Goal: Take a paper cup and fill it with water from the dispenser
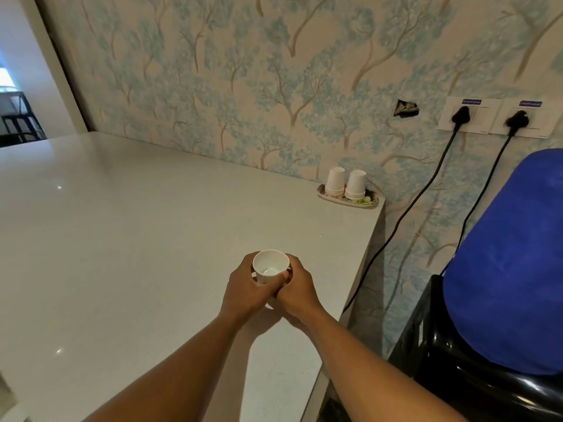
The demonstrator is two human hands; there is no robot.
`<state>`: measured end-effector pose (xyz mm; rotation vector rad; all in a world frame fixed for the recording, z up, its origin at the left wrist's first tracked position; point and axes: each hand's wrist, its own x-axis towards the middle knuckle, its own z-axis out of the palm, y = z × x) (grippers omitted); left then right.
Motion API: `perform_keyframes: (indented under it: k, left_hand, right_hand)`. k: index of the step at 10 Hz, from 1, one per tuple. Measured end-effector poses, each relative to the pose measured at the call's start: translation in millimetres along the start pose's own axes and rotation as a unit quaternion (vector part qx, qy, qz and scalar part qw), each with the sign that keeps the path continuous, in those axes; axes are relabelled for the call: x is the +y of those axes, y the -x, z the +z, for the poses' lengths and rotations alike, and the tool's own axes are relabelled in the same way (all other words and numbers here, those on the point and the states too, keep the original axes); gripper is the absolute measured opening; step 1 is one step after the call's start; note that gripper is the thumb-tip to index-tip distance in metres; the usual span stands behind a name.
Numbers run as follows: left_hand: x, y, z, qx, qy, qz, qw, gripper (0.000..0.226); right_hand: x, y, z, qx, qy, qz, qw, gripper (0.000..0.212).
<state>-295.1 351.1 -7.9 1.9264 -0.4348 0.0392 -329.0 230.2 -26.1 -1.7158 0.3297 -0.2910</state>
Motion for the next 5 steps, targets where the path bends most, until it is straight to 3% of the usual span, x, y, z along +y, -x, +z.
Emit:
perform_keyframes:
  k: [4,5]
  left_hand:
    - [-4,2,-3,-0.036,-0.004,-0.014,0.999,0.071]
    - [-2,-2,-10,-0.039,-0.030,-0.001,0.999,0.085]
  right_hand:
    - [3,4,2,-0.006,0.034,0.005,0.999,0.079]
    - [2,7,-10,0.001,0.056,-0.003,0.998,0.086]
